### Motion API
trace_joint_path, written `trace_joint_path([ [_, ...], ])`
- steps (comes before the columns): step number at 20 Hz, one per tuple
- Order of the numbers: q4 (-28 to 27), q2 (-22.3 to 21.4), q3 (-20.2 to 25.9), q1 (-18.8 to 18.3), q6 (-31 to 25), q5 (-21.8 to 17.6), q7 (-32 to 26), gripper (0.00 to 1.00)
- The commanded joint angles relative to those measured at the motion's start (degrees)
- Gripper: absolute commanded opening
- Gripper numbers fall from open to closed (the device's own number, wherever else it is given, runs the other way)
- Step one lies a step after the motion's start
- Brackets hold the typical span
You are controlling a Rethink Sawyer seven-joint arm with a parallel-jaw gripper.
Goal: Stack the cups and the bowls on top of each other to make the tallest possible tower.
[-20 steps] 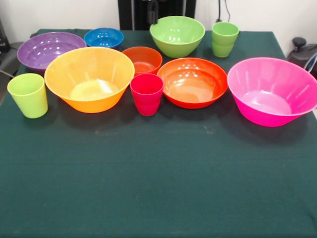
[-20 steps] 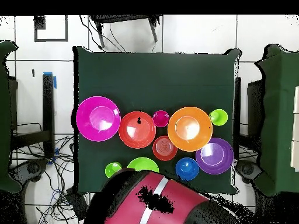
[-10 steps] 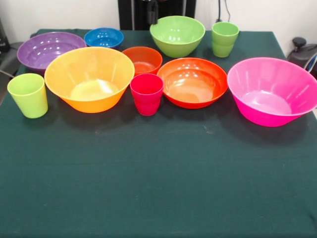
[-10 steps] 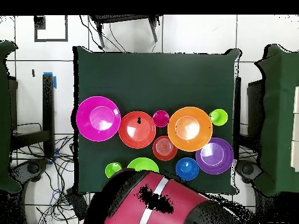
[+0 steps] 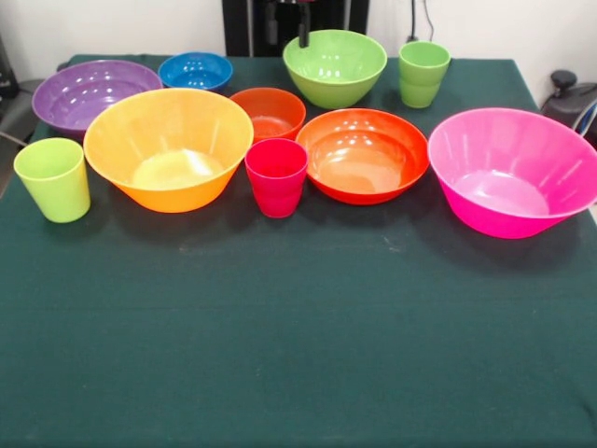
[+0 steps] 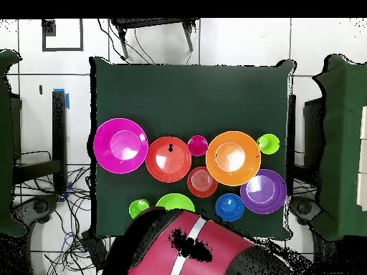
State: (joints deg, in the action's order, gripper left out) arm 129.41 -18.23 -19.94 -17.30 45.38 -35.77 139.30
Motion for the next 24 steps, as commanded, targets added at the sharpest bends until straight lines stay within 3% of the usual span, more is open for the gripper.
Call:
trace_joint_path([
  [1,-7.58,0.77,6.93,0.73,-8.34,-0.06,3.16,1.0],
  [24,-9.56,4.91,6.27,1.39,-5.22,1.41,2.96,1.0],
])
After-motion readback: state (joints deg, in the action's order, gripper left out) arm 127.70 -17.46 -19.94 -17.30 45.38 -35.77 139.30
